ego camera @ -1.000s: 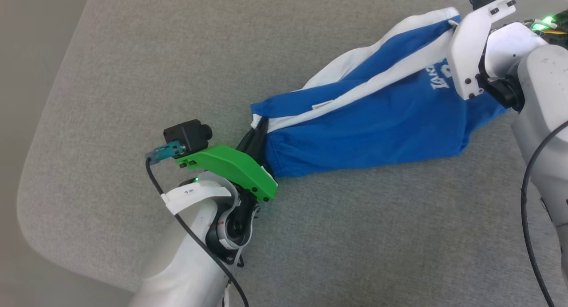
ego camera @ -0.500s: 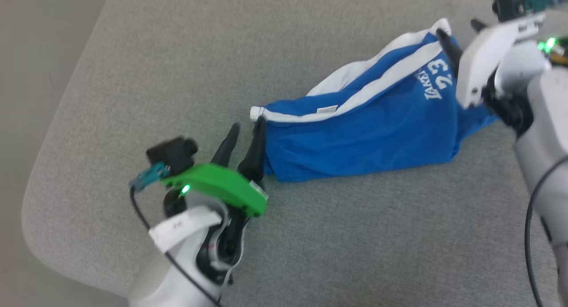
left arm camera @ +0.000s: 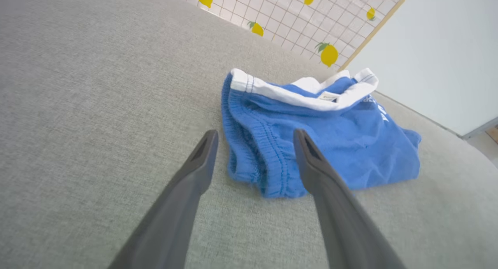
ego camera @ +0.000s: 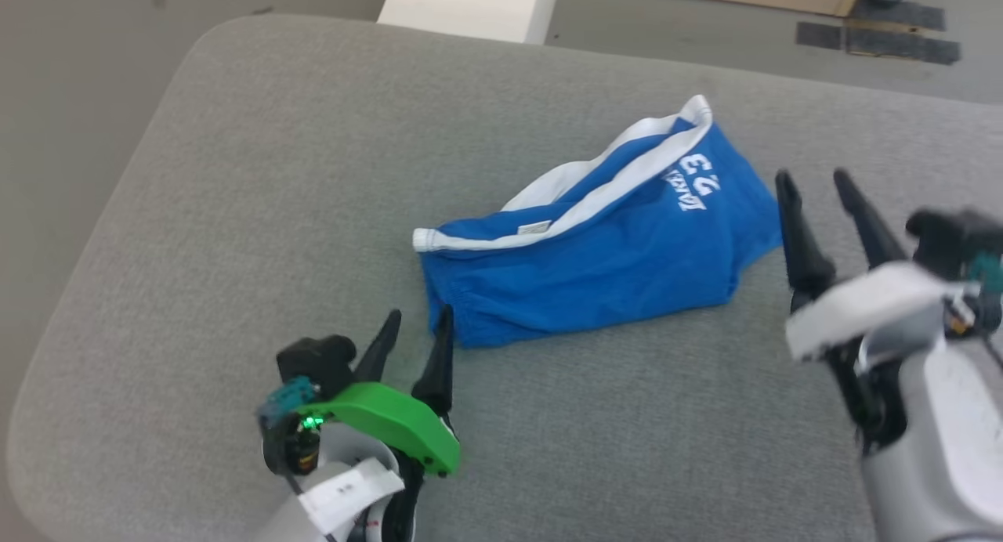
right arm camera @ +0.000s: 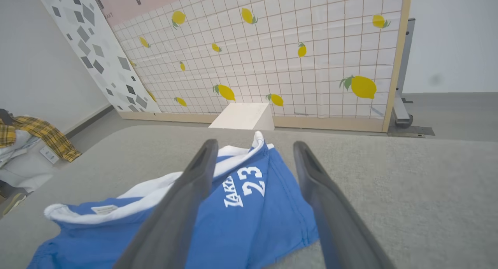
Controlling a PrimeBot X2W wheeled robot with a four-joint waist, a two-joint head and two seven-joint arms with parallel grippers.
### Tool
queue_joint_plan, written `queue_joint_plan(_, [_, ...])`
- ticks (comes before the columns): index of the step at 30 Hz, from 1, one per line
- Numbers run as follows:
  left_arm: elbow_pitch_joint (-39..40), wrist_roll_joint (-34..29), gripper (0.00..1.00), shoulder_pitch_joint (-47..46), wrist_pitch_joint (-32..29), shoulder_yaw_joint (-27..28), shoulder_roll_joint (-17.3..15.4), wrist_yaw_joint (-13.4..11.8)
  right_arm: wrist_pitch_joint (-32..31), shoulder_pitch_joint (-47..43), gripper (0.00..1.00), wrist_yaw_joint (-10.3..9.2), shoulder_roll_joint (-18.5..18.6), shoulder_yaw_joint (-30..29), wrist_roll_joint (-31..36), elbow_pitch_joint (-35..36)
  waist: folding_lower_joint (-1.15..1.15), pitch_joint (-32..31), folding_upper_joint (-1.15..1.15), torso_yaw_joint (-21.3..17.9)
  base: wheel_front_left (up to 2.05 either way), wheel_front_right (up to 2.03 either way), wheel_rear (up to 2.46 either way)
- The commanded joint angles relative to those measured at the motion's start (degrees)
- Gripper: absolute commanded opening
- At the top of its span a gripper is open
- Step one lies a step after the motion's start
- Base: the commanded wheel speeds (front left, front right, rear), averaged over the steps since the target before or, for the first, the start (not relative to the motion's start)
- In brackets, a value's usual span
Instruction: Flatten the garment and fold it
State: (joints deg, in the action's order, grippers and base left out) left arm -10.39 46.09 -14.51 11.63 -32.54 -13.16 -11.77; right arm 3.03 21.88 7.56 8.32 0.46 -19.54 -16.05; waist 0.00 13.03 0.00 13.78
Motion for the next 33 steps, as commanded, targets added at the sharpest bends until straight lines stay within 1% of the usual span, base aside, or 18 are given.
queue_joint_plan(1, [-1.0,-0.8,1.00,-0.1,-0.1,-0.4,0.1,-0.5,0.9,-2.3,1.00,-0.08,-1.1,-0.6,1.2,1.8,0.00,-1.2,0.00,-1.8,0.00,0.00,0.00])
queue_joint_plan(6, [-7.1,-1.4,1.00,-1.8,-1.3,-1.1,1.3,-2.1,1.2,-8.4,1.00,-0.08,-4.1,-1.3,3.7,7.3,0.00,-1.4,0.00,-4.5,0.00,0.00,0.00])
queue_joint_plan(14, [-14.3,-1.0,1.00,-4.0,-3.7,-0.2,1.9,-5.6,-0.4,-11.4,1.00,-0.08,-5.3,0.2,4.0,12.0,0.00,-1.4,0.00,-8.8,0.00,0.00,0.00])
queue_joint_plan(18, [-16.6,0.3,1.00,-4.1,-7.2,-0.6,1.9,-5.5,-1.2,-12.0,1.00,-0.08,-5.4,0.5,3.6,13.1,0.00,-1.3,0.00,-9.7,0.00,0.00,0.00])
queue_joint_plan(19, [-16.8,0.6,0.50,-4.2,-7.8,-0.7,1.9,-5.3,-1.5,-12.2,1.00,-0.08,-5.4,0.5,3.7,13.2,0.00,-1.3,0.00,-9.7,0.00,0.00,0.00])
queue_joint_plan(20, [-16.8,0.7,0.16,-4.2,-8.1,-0.7,1.9,-5.2,-1.9,-12.3,1.00,-0.08,-5.4,0.5,3.9,13.2,0.00,-1.2,0.00,-9.7,0.00,0.00,0.00])
queue_joint_plan(21, [-16.8,0.8,0.00,-4.3,-8.3,-0.8,1.9,-5.1,-2.1,-12.4,1.00,-0.08,-5.4,0.4,4.0,13.2,0.00,-1.2,0.00,-9.5,0.00,0.00,0.00])
queue_joint_plan(27, [-16.5,1.3,0.00,-4.9,-9.6,-1.8,2.4,-3.7,-5.4,-10.1,1.00,-0.08,-5.4,-1.1,7.0,10.4,0.00,-0.5,0.00,-7.8,0.00,0.00,0.00])
queue_joint_plan(29, [-16.2,1.2,0.00,-5.3,-9.8,-2.2,2.6,-3.3,-7.1,-7.8,1.00,-0.08,-5.4,-1.7,8.3,8.0,0.00,0.0,0.00,-7.2,0.00,0.00,0.00])
queue_joint_plan(33, [-15.7,1.0,0.00,-6.6,-9.9,-2.8,3.0,-2.5,-12.0,-1.0,1.00,-0.08,-5.4,-2.8,10.5,0.5,0.00,1.1,0.00,-5.5,0.00,0.00,0.00])
